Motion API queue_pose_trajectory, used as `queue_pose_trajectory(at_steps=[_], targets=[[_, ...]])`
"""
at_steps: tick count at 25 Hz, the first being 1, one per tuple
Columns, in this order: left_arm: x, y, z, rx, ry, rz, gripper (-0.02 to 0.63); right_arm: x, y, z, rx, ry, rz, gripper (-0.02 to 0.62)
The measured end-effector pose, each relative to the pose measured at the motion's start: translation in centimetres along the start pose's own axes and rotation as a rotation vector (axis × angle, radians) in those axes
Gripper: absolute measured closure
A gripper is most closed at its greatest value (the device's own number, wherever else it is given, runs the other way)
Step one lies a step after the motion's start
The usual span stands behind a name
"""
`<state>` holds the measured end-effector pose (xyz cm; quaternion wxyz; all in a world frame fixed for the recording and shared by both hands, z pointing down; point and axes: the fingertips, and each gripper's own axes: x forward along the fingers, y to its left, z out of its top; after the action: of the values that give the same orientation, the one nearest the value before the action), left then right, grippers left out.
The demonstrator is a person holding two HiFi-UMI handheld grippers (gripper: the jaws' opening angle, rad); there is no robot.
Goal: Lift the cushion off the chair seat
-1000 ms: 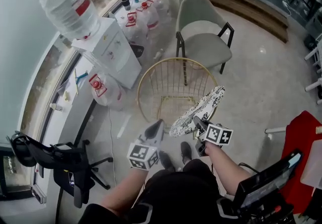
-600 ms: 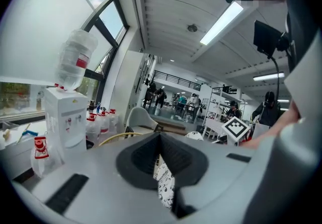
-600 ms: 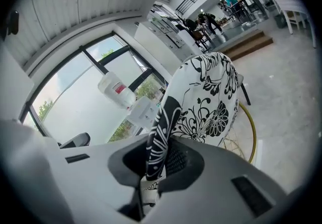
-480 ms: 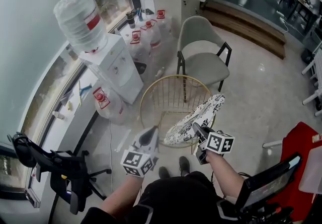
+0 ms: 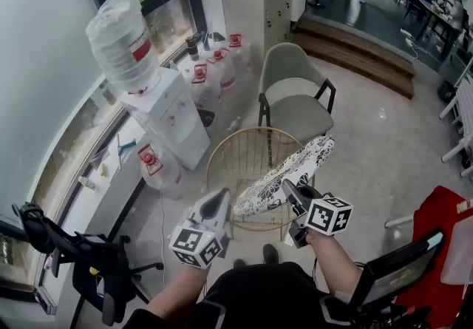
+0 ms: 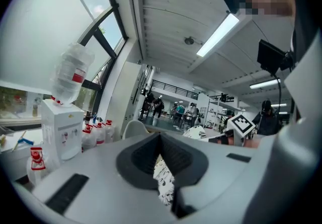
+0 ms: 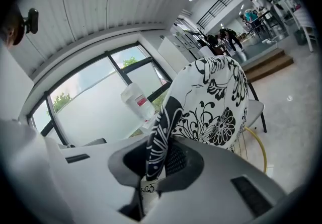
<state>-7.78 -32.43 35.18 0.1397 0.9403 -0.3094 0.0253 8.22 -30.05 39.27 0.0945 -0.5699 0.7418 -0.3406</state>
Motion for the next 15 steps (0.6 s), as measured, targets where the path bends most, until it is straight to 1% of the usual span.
queue_pose_trajectory(at_steps=[5, 9, 12, 15], targets=[[0.1, -0.3, 1.8, 0.041, -0.016, 0.003, 0.598, -0.8, 2.9, 2.7, -0.103, -0.038, 0.031, 0.565], [-0.1, -0.3, 3.0, 0.088, -0.03, 0.031, 0.598, -1.2, 4.0, 4.0, -0.2, -0.066, 0.022, 0.566], [-0.5, 0.1, 3.6, 0.093, -0.044, 0.041, 0.598, -1.3, 4.8, 4.8, -0.271, -0.096, 0.022, 0.566], [-0.5, 0.4, 4.0, 0.089, -0.053, 0.046, 0.598, -1.3, 5.1, 5.2, -0.339, -0.113, 0.001, 0.568]])
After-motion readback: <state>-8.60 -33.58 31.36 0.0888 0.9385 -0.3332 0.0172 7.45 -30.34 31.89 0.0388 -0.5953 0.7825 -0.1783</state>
